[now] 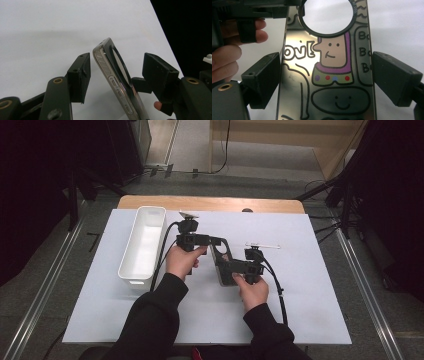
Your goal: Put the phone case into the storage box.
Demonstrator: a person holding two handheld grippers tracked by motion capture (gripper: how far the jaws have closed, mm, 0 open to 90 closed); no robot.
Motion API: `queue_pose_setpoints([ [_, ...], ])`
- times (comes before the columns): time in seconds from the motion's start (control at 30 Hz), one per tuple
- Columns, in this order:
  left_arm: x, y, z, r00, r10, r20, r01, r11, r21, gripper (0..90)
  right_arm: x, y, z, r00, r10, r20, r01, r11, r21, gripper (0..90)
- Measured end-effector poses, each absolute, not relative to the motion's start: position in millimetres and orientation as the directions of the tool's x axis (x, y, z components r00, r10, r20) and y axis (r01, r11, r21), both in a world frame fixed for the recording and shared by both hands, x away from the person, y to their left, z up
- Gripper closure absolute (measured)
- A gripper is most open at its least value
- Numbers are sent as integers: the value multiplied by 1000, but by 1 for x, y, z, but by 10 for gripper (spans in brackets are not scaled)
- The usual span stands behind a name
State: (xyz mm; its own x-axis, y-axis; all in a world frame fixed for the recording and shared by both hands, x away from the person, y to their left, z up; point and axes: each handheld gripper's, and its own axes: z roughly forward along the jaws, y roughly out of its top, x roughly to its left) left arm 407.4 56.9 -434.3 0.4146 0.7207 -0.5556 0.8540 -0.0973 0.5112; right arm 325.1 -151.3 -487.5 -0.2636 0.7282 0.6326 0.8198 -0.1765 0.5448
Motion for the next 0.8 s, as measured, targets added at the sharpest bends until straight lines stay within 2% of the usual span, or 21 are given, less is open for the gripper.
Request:
queue_pose_setpoints([
  [0.37, 412, 56, -437, 397, 725, -563, 856, -72, 512, 449, 321, -148, -489, -263, 724, 638, 805, -199, 559, 105],
  [0.7, 412, 57, -438, 386, 710, -589, 854, -35, 519, 574, 319, -146, -488, -261, 734, 627, 785, -217, 580, 106],
  [0.8, 413, 56, -439, 382, 700, -603, 861, -32, 508, 588, 318, -146, -488, -263, 739, 620, 779, -216, 589, 106],
])
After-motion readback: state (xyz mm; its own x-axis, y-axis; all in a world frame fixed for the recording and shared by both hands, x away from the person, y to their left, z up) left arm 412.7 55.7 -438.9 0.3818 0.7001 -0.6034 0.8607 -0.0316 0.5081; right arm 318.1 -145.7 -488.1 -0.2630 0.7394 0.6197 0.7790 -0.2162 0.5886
